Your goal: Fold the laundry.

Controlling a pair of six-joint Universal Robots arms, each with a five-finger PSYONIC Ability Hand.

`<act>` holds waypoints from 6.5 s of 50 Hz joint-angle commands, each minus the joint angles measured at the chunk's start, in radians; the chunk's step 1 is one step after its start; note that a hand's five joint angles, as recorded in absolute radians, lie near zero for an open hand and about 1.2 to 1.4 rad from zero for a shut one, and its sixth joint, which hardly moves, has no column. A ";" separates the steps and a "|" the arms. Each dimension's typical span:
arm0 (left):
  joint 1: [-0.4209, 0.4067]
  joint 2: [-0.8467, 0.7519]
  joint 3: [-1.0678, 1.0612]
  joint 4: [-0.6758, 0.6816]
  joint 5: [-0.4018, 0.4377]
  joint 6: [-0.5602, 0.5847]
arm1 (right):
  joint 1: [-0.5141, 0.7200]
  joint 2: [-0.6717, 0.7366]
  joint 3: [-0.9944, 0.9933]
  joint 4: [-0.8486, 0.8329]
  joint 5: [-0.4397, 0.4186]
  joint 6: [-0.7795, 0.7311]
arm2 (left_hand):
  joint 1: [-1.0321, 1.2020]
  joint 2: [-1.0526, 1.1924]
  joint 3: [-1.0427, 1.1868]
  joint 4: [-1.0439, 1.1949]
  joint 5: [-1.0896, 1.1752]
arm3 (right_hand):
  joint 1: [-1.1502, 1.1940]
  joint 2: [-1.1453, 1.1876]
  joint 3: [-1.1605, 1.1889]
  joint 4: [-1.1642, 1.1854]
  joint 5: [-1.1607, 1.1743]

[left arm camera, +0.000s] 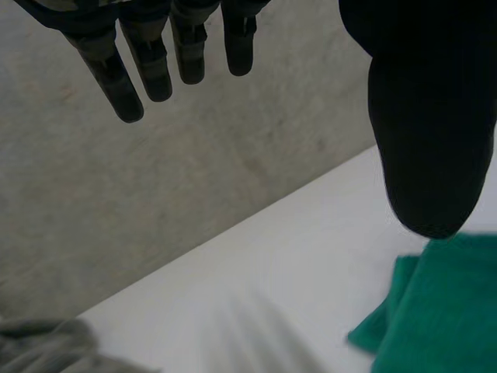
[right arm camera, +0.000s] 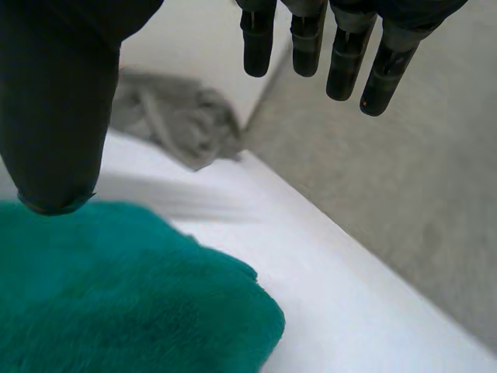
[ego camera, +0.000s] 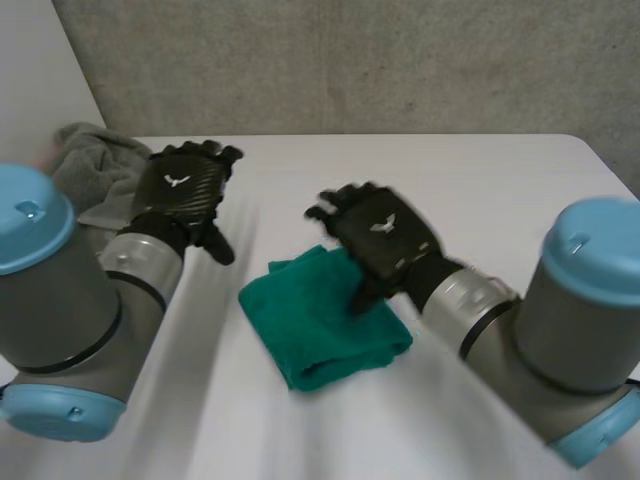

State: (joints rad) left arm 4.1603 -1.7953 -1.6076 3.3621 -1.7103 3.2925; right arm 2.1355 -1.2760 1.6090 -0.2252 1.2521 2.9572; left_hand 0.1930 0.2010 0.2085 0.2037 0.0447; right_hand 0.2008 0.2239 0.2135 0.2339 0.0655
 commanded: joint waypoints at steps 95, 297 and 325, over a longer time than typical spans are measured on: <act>0.090 -0.038 0.186 -0.349 0.610 0.024 | -0.051 0.383 -0.136 -0.029 0.113 0.304 | -0.006 -0.014 -0.021 -0.017 -0.032 | 1.195 1.172 1.183 1.162 1.156; 0.428 -0.647 0.557 -0.010 0.526 0.342 | 0.119 0.260 -0.093 0.184 0.247 -0.076 | -0.012 -0.020 -0.027 -0.023 -0.038 | -0.026 -0.049 -0.039 -0.059 -0.066; 0.405 -0.693 0.614 -0.007 0.538 0.340 | 0.126 0.383 -0.179 0.107 0.305 -0.191 | 0.044 0.036 0.028 0.033 0.018 | 0.500 0.477 0.487 0.467 0.461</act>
State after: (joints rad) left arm 4.5663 -2.5155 -0.9597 3.3549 -1.1726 3.6326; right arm 2.2617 -0.9172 1.4536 -0.1104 1.5567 2.7727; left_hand 0.1937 0.2021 0.1931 0.2001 0.0352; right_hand 0.3652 0.4103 0.4310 0.4256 0.2381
